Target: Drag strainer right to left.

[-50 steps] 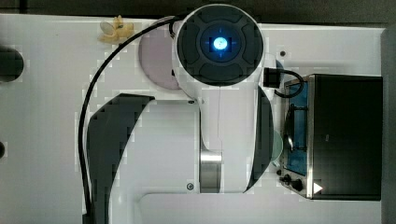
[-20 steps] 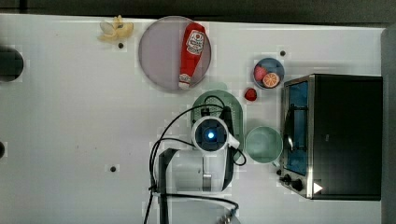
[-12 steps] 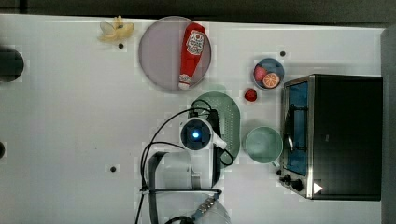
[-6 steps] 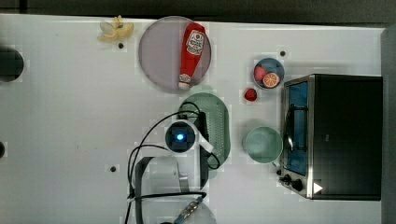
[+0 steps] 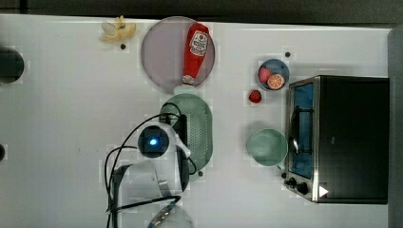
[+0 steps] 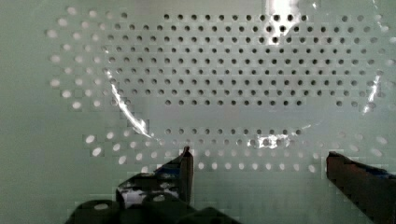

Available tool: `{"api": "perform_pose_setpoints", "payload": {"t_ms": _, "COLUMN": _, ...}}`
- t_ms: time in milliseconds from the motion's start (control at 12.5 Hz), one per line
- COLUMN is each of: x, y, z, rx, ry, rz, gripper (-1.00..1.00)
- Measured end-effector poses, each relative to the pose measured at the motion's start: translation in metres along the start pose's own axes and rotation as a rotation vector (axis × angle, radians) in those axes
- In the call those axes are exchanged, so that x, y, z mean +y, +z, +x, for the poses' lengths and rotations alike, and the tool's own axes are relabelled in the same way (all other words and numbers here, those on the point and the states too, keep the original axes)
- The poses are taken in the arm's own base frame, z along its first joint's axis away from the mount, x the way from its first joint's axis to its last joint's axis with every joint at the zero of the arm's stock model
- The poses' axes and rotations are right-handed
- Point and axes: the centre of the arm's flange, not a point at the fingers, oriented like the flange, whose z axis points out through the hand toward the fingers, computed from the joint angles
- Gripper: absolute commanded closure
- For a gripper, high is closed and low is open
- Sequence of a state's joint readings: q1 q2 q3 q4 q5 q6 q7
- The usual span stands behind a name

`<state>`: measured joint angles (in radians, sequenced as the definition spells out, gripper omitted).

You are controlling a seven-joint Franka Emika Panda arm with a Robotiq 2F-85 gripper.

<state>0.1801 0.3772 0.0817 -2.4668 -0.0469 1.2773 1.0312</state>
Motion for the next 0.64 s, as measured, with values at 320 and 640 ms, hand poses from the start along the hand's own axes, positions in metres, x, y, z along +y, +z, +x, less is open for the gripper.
{"api": "perform_pose_setpoints", "payload": {"t_ms": 320, "x": 0.007, "y": -0.003, "z": -0.047, "rx": -0.024, "ry": -0.023, "rz": 0.007, "gripper": -1.00}}
{"api": "perform_pose_setpoints", "payload": {"t_ms": 640, "x": 0.003, "y": -0.003, "z": -0.087, "rx": -0.017, "ry": -0.078, "rz": -0.027, "gripper": -1.00}}
